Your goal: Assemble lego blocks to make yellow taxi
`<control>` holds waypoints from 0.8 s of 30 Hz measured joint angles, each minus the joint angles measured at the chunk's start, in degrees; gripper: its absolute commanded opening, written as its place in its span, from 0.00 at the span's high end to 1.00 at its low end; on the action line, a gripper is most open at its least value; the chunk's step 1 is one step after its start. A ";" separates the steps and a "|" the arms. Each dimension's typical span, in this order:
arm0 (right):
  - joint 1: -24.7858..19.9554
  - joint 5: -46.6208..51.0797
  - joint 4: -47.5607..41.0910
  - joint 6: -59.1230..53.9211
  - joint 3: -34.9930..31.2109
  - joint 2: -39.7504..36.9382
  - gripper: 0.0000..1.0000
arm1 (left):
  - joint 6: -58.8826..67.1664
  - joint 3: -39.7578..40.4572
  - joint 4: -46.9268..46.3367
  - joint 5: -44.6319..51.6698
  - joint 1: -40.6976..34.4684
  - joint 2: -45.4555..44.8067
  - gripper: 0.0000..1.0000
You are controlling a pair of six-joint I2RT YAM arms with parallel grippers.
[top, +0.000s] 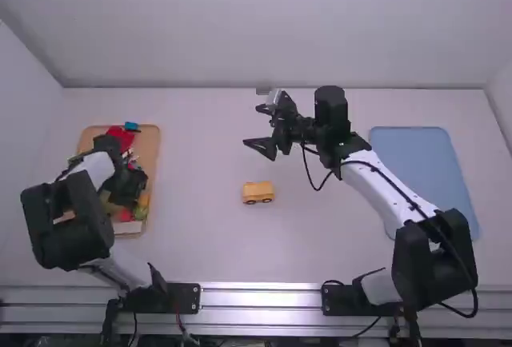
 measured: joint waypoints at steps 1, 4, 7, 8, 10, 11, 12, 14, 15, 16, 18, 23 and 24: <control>0.00 -0.04 -0.04 0.02 0.00 0.02 0.01 | -1.18 -0.13 -0.07 -0.48 -0.72 0.00 0.46; 0.00 -0.02 -0.48 -0.11 0.00 0.04 0.01 | -3.41 -0.28 0.02 -1.46 -1.79 0.00 0.45; 0.00 -0.02 -0.85 -0.13 0.00 0.04 0.01 | -4.72 -0.28 0.02 -2.45 -1.88 0.00 0.44; 0.00 0.00 -0.90 -0.17 0.00 0.04 0.01 | -5.14 -0.28 0.02 -2.86 -1.86 0.00 0.44; 0.00 0.00 -0.92 -0.17 0.00 0.04 0.01 | -5.99 -0.28 -0.24 -3.58 -1.86 0.00 0.43; 0.00 -0.02 -0.96 -0.04 0.00 0.04 0.01 | -6.29 -0.28 -0.26 -3.87 -1.86 0.00 0.43; 0.00 -0.02 -1.01 0.00 0.00 0.04 0.01 | -6.86 -0.35 0.15 -4.17 -1.86 0.00 0.42; 0.00 0.00 -1.03 -0.22 0.00 0.07 0.01 | -7.15 -0.76 1.36 -4.50 -1.86 0.00 0.42; 0.00 0.00 -1.03 0.00 0.00 0.07 0.01 | -7.34 -1.29 2.34 -4.66 -1.86 0.00 0.43; 0.00 -0.02 -1.05 0.02 0.00 0.09 0.01 | -7.41 -1.99 3.34 -4.74 -1.86 0.00 0.43; 0.00 -0.02 -1.09 -0.13 0.00 0.09 0.01 | -7.82 -2.93 4.09 -4.90 -1.86 0.00 0.44; 0.00 0.02 -1.18 0.00 0.00 0.09 0.01 | -8.39 -3.85 4.37 -4.94 -1.75 0.00 0.49; 0.00 0.00 -1.18 -0.20 0.00 0.09 0.01 | -8.41 -3.82 4.39 -4.92 -1.70 0.00 0.49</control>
